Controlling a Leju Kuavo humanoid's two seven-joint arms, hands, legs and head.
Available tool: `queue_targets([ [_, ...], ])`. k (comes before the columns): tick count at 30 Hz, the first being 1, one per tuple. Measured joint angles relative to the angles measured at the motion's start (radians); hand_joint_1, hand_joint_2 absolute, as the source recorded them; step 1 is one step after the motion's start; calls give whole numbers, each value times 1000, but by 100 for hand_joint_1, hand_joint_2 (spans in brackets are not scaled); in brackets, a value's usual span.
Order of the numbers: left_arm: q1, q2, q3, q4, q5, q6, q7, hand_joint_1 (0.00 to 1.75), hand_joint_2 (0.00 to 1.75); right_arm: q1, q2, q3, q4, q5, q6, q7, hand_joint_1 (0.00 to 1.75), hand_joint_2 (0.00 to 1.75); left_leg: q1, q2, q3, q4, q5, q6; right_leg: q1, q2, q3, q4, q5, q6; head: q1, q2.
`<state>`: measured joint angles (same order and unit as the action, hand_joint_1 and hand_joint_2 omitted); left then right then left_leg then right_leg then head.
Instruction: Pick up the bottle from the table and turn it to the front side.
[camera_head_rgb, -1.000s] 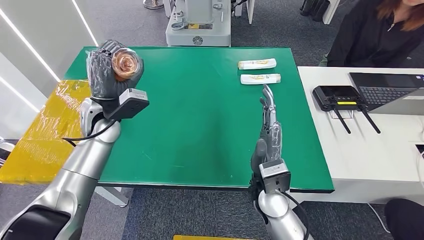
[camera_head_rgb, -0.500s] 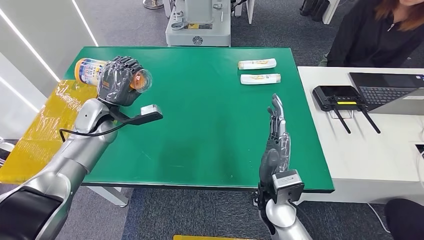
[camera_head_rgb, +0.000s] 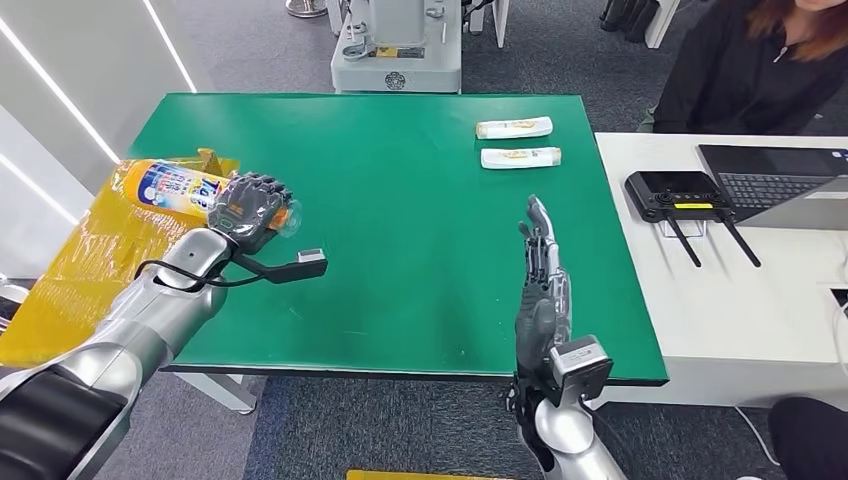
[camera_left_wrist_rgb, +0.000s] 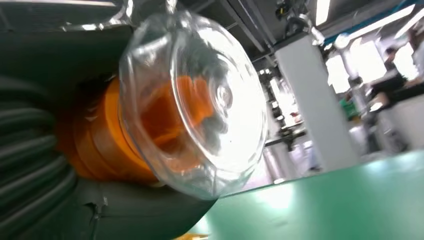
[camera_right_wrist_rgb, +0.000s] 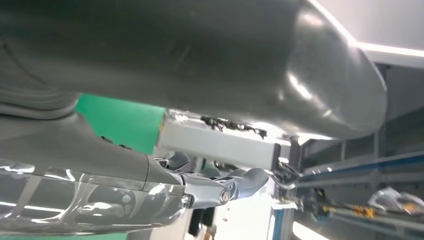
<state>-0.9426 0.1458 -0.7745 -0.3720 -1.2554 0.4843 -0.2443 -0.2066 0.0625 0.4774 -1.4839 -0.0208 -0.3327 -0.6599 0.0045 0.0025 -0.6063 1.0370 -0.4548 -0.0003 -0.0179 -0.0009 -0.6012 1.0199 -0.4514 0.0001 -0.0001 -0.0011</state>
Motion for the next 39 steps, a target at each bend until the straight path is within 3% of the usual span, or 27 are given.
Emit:
queue_targets([
  [4, -2, 4, -7, 27, 4, -11, 52, 175, 175, 1, -4, 15, 33, -10, 16, -21, 0, 0, 0, 0, 0, 0, 0, 0, 0, 0, 0, 0, 0, 0, 0, 0],
  [17, -3, 18, -10, 56, -32, -8, 83, 175, 175, -10, -5, 49, 103, -24, 42, -32, 0, 0, 0, 0, 0, 0, 0, 0, 0, 0, 0, 0, 0, 0, 0, 0],
  [30, -7, 30, -37, 59, -78, 42, 41, 175, 175, -45, -5, 76, 176, -54, 70, -40, 0, 0, 0, -1, -1, 0, 0, 0, 0, 0, 0, 0, 0, 0, 0, 0],
  [35, 2, 25, -25, 60, 52, 130, -34, 175, 175, -80, -5, 92, 214, -80, 84, -40, 0, 0, 0, -1, 0, 0, 0, 0, 0, 0, 0, 0, 0, 0, 0, 0],
  [39, 22, 8, 30, 60, 180, 144, -93, 175, 175, -100, -5, 100, 245, -92, 91, -40, 0, 0, 0, -1, -1, 0, 0, 0, 0, -1, 0, 0, 0, 0, 0, 0],
])
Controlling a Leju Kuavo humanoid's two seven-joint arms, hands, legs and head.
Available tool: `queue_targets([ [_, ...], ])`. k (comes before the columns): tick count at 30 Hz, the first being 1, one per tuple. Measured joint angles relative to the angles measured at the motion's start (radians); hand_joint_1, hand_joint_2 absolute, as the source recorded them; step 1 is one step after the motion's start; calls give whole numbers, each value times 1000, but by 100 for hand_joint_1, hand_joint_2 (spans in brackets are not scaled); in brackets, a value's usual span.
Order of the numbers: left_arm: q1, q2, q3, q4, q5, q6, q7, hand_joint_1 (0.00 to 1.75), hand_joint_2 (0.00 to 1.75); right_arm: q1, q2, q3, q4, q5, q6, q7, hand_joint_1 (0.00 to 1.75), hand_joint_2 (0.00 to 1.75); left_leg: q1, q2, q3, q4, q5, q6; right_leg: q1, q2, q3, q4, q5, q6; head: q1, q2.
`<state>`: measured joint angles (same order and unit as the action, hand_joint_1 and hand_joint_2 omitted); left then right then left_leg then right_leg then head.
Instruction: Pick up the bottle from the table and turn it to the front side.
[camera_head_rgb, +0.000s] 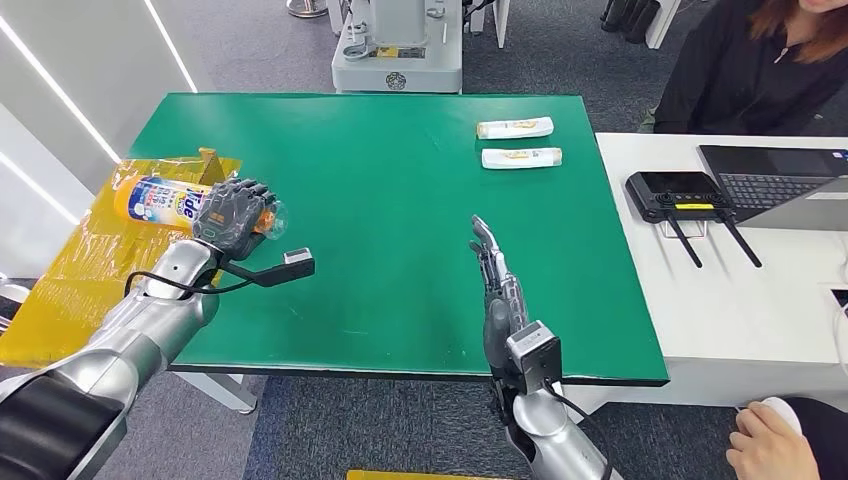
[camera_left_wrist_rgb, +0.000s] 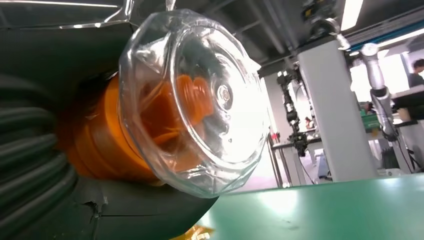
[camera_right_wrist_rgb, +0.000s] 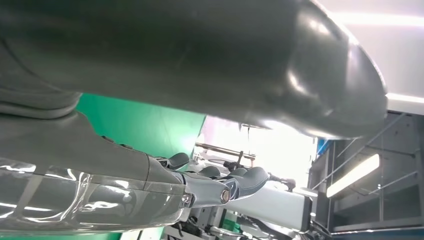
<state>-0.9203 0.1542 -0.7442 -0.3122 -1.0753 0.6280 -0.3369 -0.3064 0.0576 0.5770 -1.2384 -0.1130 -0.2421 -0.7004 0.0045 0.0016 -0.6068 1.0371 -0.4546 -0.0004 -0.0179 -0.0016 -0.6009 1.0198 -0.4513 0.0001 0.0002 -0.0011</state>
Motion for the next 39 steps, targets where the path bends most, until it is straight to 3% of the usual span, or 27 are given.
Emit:
queue_targets([
  [6, 15, -36, 151, 0, 185, -56, -100, 175, 175, -26, 3, 16, 39, -9, 15, -1, 0, 0, 0, 0, 0, 0, 0, 0, 0, 0, 0, 0, 0, 0, 0, 0],
  [12, 18, -50, 232, 2, 188, -81, -105, 175, 175, -46, 10, 24, 71, -16, 23, -1, 0, 0, 0, 0, 0, 0, 0, 0, 0, 0, 0, 0, 0, 0, 0, 0],
  [24, 22, -37, 231, 21, 34, -128, 11, 175, 175, -58, 16, 35, 108, -14, 39, -1, 0, 0, 0, 0, -1, 0, 0, 0, 0, 0, 0, 0, 0, 0, 0, 0],
  [39, 30, -22, 182, 32, -66, -201, 29, 175, 175, -68, 30, 38, 140, -38, 54, -1, 0, 0, 0, 0, -1, 0, 0, 0, 0, 0, 0, 0, 0, 0, 0, 0],
])
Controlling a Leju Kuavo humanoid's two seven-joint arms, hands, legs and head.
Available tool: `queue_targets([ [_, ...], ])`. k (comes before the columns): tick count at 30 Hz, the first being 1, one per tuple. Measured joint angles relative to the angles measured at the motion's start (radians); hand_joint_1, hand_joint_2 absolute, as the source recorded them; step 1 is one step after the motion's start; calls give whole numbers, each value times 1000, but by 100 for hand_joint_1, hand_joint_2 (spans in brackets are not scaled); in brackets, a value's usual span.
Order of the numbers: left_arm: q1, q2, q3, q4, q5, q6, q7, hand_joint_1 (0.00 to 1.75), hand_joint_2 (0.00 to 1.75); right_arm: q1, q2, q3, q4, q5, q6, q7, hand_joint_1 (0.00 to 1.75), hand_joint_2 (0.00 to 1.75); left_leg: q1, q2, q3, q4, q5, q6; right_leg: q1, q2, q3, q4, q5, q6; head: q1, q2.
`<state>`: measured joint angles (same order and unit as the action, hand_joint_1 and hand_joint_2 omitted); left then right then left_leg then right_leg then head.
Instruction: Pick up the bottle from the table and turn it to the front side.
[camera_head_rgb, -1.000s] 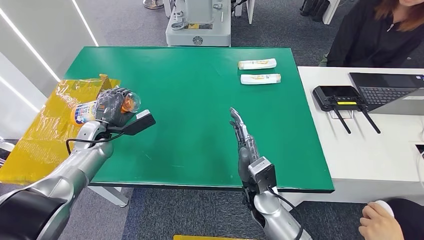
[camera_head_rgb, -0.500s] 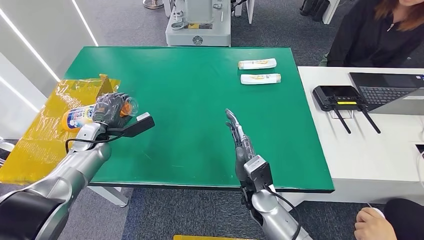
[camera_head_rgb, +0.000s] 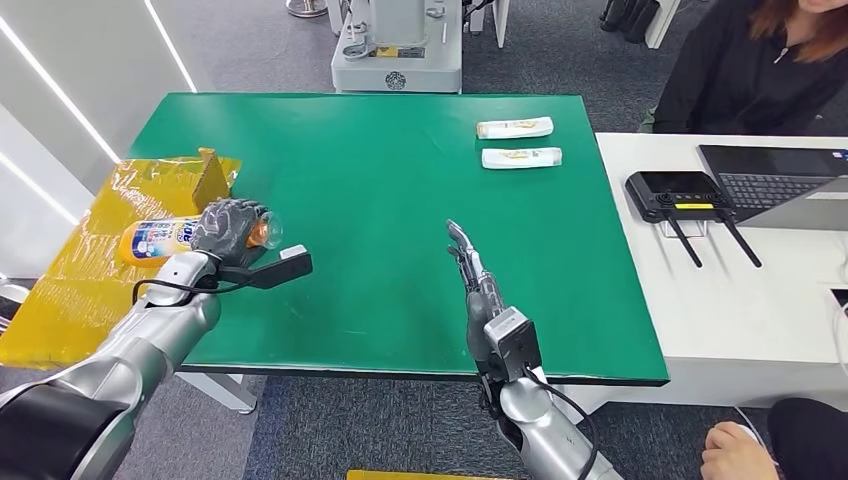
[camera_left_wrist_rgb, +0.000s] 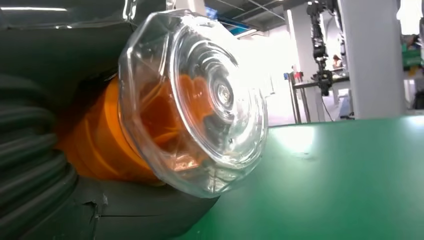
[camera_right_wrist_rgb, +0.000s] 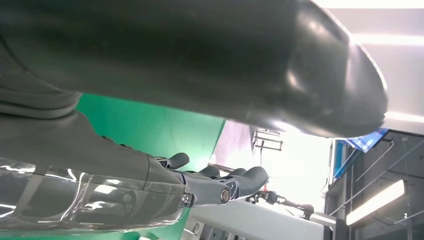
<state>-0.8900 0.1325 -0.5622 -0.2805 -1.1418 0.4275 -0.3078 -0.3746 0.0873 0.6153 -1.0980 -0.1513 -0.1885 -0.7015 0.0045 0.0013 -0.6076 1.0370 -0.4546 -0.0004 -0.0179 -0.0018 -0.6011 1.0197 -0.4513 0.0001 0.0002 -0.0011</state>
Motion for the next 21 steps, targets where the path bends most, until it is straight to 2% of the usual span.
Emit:
queue_targets([
  [21, 49, -1, -24, 5, 12, -46, -32, 175, 175, -8, 7, 3, 26, -17, 16, 0, 0, 0, 0, 0, 0, 0, 0, 0, 0, 0, 0, 0, 0, 0, 0, 0],
])
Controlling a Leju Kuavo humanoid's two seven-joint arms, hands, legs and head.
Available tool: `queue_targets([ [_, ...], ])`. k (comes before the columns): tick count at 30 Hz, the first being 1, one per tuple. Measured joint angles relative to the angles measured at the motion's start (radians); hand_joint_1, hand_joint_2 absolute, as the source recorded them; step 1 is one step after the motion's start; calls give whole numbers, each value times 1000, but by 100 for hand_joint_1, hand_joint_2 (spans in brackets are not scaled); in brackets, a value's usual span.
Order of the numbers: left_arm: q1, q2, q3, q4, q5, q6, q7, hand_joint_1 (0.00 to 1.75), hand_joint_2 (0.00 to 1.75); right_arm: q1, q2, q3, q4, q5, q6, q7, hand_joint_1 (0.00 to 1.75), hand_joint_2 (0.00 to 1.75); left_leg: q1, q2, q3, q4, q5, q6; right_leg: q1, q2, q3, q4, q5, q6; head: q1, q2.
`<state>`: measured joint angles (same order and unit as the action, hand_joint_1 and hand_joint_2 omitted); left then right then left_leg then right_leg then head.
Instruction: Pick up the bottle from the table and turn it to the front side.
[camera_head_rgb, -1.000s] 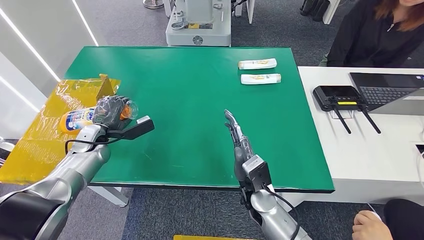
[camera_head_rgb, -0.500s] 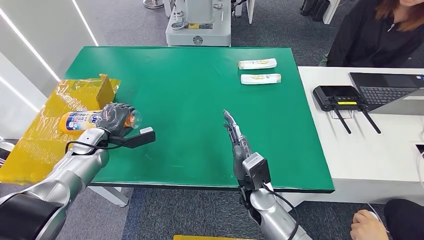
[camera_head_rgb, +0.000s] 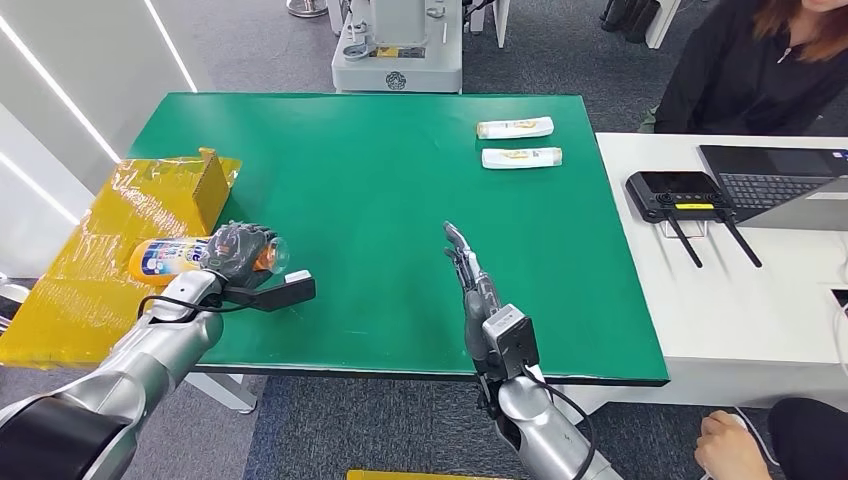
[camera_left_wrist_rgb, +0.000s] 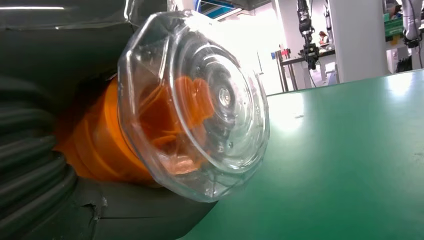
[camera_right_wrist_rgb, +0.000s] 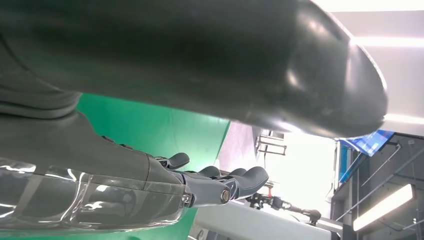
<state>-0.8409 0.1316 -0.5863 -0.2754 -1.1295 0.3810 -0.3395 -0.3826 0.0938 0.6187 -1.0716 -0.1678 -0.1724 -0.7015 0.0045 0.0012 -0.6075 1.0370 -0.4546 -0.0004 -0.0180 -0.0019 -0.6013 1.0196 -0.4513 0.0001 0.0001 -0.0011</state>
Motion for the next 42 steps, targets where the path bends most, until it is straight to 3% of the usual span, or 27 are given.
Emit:
queue_targets([
  [14, 14, -19, 0, 0, 18, -29, -1, 175, 175, 18, -1, 0, -6, 18, 4, 12, 0, 0, 0, 0, 0, 0, 0, 0, 0, 0, 0, 0, 0, 0, 0, 0],
  [18, 19, -28, 0, 0, 26, -39, 15, 0, 175, 38, -3, 2, -6, 28, 7, 17, 0, 0, 0, 0, 0, 0, 0, 0, 0, 0, 0, 0, 0, 0, 0, 0],
  [22, 35, -39, 2, 2, 47, -45, 46, 0, 0, 50, -4, 4, -5, 36, 15, 16, 0, 0, 0, 0, 0, 0, 0, 0, 0, 0, 0, 0, 0, 0, 0, 0],
  [30, 51, -53, 28, 4, 72, -51, 121, 0, 0, 54, -5, 7, 1, 51, 33, 18, 0, 0, 0, 0, 0, 0, 0, 0, 0, 0, 0, 0, 0, 0, 0, 0],
  [42, 69, -48, 58, 4, 85, -39, 135, 0, 0, 52, -7, 12, 35, 54, 59, 16, 0, 0, 0, 0, 0, 0, 0, 0, 0, 0, 0, 0, 0, 0, 0, 0],
])
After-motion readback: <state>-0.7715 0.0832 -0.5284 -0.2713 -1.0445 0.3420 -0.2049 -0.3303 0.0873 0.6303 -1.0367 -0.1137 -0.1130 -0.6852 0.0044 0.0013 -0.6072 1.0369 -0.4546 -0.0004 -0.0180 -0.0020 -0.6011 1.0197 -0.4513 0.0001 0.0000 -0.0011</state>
